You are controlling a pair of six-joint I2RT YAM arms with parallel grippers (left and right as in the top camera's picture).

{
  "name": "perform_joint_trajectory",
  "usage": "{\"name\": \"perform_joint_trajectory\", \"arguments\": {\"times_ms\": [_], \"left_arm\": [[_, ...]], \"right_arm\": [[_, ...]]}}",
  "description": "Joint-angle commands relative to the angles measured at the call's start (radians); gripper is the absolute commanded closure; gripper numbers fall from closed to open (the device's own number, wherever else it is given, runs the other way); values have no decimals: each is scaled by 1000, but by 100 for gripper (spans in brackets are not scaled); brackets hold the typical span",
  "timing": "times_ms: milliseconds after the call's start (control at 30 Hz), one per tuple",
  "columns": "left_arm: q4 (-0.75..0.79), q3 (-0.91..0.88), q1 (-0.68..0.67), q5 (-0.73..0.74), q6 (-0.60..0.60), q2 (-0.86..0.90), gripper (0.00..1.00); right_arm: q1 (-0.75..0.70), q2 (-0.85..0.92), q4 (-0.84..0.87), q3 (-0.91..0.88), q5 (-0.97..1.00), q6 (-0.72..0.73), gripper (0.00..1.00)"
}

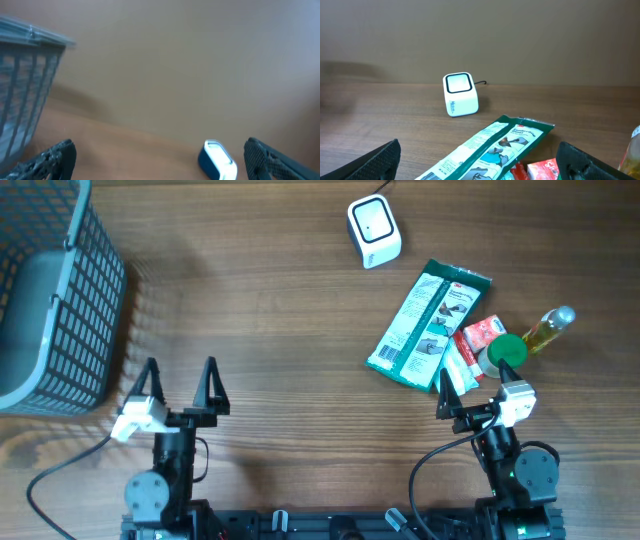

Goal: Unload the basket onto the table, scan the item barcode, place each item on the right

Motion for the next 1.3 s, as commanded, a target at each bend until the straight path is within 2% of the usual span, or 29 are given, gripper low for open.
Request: {"name": "perform_joint_trajectory", "arguments": {"times_ms": [0, 133, 300, 400, 1267], "left_arm": [[-130, -6, -3, -7, -5, -9, 0], [-288, -6, -3, -27, 12, -9, 0], [-293, -6, -3, -2, 209, -9, 0], [-293, -6, -3, -2, 269, -9, 0], [-293, -6, -3, -6, 265, -8, 0]], "right_arm": [[-5, -9, 2, -1, 16, 18, 0], [-5, -9, 2, -1, 16, 18, 0], [-5, -9, 2, -1, 16, 18, 0], [-5, -9, 2, -1, 16, 18, 0], [-5, -9, 2, -1, 16, 18, 0]]}}
